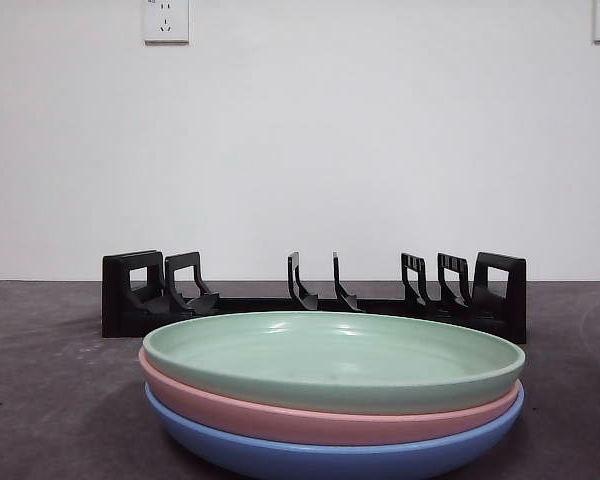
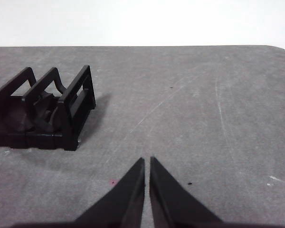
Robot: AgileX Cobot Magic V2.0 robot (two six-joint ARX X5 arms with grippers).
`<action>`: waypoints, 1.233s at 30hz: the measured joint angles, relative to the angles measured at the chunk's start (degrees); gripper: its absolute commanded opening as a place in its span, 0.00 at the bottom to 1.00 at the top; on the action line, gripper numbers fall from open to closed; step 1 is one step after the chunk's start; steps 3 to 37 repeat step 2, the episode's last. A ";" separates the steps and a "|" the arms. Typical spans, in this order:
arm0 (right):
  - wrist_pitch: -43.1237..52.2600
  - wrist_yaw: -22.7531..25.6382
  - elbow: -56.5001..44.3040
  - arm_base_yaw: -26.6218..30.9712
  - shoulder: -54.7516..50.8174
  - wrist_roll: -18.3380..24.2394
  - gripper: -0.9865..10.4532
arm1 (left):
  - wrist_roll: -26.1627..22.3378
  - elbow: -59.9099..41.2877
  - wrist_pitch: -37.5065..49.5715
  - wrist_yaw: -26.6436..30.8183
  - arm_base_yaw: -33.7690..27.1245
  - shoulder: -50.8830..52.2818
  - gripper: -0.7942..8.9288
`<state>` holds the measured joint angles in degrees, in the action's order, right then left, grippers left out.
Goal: Place the plate
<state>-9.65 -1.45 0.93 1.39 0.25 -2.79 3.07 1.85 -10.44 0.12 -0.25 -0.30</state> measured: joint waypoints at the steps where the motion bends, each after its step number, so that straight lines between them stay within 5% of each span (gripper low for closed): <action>1: 0.00 0.00 0.00 0.00 0.00 -0.02 0.10 | 0.00 0.00 0.00 0.00 0.00 0.00 0.10; 37: 0.02 0.00 0.00 0.00 0.00 0.00 0.10 | 0.00 0.00 0.00 0.00 0.00 0.00 0.10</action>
